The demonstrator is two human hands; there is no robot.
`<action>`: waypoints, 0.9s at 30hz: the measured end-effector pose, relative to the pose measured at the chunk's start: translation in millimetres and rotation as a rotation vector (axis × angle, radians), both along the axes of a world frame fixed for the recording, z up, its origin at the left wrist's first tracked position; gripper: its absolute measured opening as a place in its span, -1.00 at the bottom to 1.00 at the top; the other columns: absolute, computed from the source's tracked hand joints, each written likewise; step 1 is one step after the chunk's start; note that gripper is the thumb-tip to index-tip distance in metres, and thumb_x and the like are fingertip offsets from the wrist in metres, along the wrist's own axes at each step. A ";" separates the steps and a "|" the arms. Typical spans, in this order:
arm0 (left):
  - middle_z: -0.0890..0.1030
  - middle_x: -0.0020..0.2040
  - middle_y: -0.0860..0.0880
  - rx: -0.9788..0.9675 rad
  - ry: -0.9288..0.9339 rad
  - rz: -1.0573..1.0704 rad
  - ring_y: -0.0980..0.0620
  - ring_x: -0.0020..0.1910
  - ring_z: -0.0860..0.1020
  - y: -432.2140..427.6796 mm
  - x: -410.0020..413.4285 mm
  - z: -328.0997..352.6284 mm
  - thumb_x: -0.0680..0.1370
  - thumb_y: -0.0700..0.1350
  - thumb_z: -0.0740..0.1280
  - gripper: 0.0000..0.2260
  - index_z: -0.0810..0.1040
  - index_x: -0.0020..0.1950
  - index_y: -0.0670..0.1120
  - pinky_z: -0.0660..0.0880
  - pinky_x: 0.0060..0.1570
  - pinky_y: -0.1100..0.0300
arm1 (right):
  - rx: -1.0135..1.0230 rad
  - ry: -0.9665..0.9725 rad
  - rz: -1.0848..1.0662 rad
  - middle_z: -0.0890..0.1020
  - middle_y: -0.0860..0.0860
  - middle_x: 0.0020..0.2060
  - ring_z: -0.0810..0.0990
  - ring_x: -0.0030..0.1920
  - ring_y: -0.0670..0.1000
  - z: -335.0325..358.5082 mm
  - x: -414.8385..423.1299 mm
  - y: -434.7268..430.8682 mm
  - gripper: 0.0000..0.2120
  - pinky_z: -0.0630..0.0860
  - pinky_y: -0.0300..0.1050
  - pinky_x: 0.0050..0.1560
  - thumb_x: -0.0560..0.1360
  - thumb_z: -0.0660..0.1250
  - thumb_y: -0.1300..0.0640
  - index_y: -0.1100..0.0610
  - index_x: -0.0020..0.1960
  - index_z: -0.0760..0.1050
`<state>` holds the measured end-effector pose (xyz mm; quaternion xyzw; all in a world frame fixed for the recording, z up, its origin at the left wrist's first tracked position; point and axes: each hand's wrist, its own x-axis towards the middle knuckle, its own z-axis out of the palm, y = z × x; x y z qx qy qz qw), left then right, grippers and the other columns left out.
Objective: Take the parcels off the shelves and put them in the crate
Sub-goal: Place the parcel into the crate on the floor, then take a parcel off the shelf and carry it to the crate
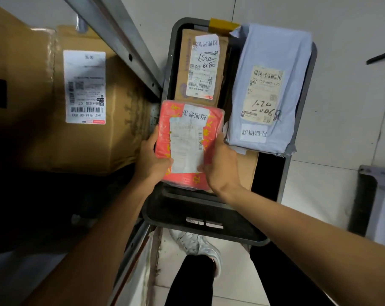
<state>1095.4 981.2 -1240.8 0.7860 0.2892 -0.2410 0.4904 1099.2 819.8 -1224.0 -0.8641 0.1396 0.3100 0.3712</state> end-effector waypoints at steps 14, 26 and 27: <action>0.44 0.38 -0.12 0.031 0.183 -0.071 0.06 0.24 0.41 -18.5 -3.1 81.6 0.39 -0.32 0.49 -0.31 0.35 0.47 -0.07 0.34 0.12 0.27 | -0.073 0.111 0.413 0.53 0.16 0.22 0.48 0.24 0.19 78.3 4.5 -46.9 -0.43 0.42 -0.04 0.14 0.50 0.38 0.09 0.15 0.42 0.24; 0.57 0.07 -0.03 0.274 0.006 -0.689 -0.02 0.08 0.55 -94.4 45.9 356.6 0.36 -0.12 0.52 -0.58 0.55 0.20 -0.04 0.48 -0.03 0.19 | -0.132 -0.002 0.588 0.58 0.14 0.20 0.54 0.18 0.16 353.1 49.9 -87.4 -0.51 0.45 -0.13 0.07 0.48 0.39 -0.07 0.20 0.28 0.48; 0.59 0.07 -0.05 0.282 -0.015 -0.677 -0.04 0.08 0.57 -100.6 44.8 385.1 0.35 -0.13 0.52 -0.58 0.55 0.19 -0.04 0.52 0.01 0.14 | -0.148 -0.038 0.596 0.60 0.15 0.17 0.55 0.16 0.16 383.0 48.0 -90.4 -0.52 0.50 -0.07 0.10 0.47 0.39 -0.06 0.22 0.26 0.50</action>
